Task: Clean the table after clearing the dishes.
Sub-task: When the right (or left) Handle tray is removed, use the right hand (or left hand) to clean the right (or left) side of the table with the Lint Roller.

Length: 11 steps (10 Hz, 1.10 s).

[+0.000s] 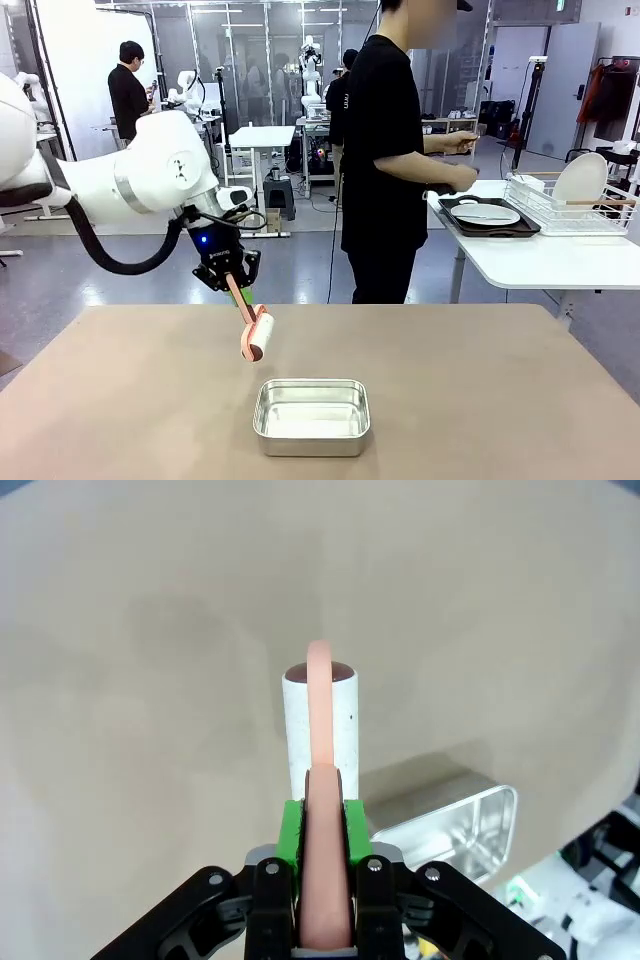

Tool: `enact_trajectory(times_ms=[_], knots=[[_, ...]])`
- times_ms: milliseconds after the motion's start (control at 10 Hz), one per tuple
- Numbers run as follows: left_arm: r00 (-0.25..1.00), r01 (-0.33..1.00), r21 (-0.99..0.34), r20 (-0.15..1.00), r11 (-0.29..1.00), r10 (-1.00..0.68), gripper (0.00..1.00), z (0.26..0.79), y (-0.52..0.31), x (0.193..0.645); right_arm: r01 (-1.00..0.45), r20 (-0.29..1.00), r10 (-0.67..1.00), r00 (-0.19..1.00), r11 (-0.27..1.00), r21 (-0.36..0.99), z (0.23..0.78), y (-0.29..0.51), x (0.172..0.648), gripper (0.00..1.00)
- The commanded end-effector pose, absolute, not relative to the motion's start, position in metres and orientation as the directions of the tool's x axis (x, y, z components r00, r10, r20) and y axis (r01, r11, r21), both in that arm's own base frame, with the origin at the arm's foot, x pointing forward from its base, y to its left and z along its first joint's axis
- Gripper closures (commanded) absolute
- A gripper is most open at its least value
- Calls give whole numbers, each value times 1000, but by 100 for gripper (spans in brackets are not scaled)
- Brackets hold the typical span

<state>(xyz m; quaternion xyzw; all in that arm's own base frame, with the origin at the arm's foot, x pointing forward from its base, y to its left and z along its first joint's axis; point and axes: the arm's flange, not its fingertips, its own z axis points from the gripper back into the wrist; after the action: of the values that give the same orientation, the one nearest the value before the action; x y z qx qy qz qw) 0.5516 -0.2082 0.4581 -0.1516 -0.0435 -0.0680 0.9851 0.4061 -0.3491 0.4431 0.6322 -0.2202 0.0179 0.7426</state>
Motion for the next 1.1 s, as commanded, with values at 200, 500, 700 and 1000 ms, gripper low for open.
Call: enact_trajectory(times_ms=[200, 500, 700, 1000], knots=[[986, 64, -401, 167, 914, 5, 79, 415, -178, 529, -312, 359, -248, 900, 211, 926, 444, -345, 402, 0], [988, 9, -457, 142, 889, 63, 79, 399, -151, 529, -312, 359, -248, 900, 211, 926, 444, -345, 402, 0], [993, -18, -457, 95, 889, 68, 79, 387, -137, 531, -312, 359, -248, 900, 211, 926, 444, -345, 402, 0], [994, 23, -452, 103, 892, 26, 79, 364, -116, 543, -312, 359, -248, 900, 211, 926, 444, -345, 402, 0]])
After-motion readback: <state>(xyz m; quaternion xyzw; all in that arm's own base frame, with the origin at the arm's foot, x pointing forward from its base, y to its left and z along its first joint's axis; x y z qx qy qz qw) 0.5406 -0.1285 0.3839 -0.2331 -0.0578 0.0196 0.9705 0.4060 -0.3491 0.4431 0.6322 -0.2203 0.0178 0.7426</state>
